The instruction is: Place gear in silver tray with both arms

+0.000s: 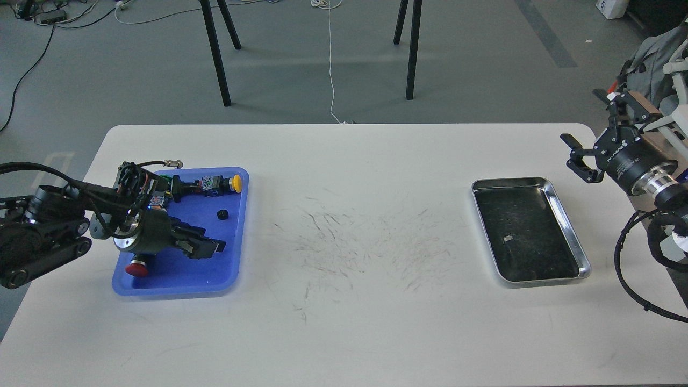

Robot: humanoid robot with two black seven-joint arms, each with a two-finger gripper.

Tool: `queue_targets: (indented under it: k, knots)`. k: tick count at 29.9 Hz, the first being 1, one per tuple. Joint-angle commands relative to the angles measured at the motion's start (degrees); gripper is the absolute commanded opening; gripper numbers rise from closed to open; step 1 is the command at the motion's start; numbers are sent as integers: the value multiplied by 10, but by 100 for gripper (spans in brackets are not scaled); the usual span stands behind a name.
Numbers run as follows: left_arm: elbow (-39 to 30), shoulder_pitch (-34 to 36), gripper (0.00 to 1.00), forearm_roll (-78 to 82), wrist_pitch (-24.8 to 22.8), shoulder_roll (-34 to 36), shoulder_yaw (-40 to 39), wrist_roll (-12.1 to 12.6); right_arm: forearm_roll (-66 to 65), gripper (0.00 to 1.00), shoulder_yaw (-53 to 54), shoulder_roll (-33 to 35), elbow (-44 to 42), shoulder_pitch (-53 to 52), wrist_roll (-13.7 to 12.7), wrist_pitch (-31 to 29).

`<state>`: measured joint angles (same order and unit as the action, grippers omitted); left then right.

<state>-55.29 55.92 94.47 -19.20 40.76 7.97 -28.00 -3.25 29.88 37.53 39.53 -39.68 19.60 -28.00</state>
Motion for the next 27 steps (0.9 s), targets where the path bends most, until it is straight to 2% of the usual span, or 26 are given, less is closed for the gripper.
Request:
queue_targets:
  k: [1,11,24,27]
  knots:
    - [3,-1,58,3,0,0,3,0,0,98,0,0,0,2,0,0]
    - [8,-6,51,9,0,-1,6,0,0,98,0,0,-1,2,0,0]
    - [12,-9,28,19,1,-2,6,0,0,98,0,0,-1,3,0,0]
    - [12,-9,26,26,1,-2,6,0,0,98,0,0,-1,3,0,0]
